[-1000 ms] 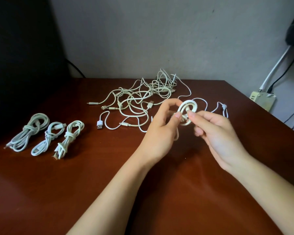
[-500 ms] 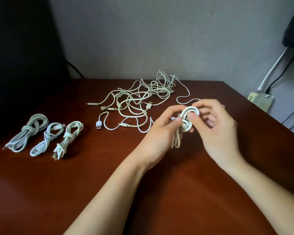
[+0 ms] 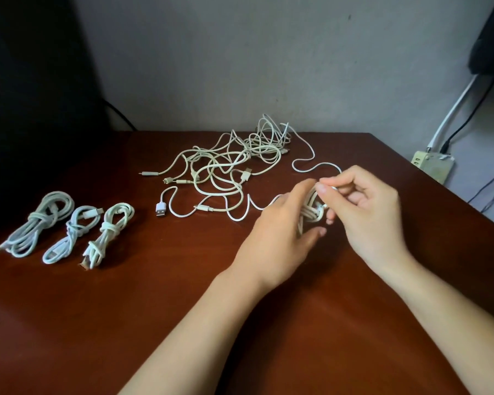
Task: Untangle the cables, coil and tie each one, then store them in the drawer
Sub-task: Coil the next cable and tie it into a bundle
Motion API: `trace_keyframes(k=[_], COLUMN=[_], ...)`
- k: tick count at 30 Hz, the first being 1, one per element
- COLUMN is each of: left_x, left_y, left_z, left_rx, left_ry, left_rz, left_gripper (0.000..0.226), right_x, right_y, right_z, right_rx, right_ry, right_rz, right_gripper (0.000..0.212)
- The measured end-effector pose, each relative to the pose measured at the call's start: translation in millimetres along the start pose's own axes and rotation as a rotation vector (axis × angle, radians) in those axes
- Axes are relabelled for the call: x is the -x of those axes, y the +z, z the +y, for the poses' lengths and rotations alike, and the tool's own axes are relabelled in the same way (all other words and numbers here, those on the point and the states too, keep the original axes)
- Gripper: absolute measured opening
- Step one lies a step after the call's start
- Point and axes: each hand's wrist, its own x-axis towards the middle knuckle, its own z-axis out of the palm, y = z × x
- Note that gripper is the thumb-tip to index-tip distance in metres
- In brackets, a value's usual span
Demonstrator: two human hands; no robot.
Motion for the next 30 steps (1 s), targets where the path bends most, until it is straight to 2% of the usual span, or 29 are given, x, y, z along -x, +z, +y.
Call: trace_keyframes(k=[3,7,11,14,17,20,22,25,30], left_x=[0.8,-0.2,-1.3,-2.6,-4.8,-5.3,-5.1,-5.7,-7.1], left_y=[1.1,-2.9,-8.6,-8.5,-6.7,-13.1,-15.4,-16.7,-14.8], left_z=[2.6,2.4,1.4,2.0,1.1,-0.6,-3.3,-4.4,-3.7], left_rx=[-0.068,-0.087,0.156,0.394,0.636,0.791,0.887,0.998,0.975], left_ry=[0.045,0.053,-0.057,-0.144,-0.322,-0.477,-0.493,-0.520,-0.500], left_rz=[0.082,0.076,0.005,-0.035,0.014,0.030,0.003,-0.021,0.039], left_gripper=[0.056,0.045,0.040,0.045,0.050,0.026,0.015,0.019,0.015], right_x=[0.8,0.1,-3.1,-5.3,-9.0,-11.8,-12.2,-13.4,-14.2], right_y=[1.7,0.9,-0.2,-1.8,-6.7,-8.7,-8.9,-8.8,-10.7], right_z=[-1.8,-3.7,-4.3,-3.8,-1.1,2.4,4.0,4.7,8.7], right_rx=[-0.042,-0.060,-0.132,-0.159,-0.216,-0.252,-0.255,-0.273,-0.283], right_ry=[0.000,0.009,0.098,0.139,0.198,0.243,0.255,0.270,0.309], right_rz=[-0.004,-0.057,-0.126,-0.091,-0.025,0.014,0.024,0.039,0.019], right_gripper=[0.021,0.017,0.014,0.016,0.017,0.017,0.017,0.017,0.013])
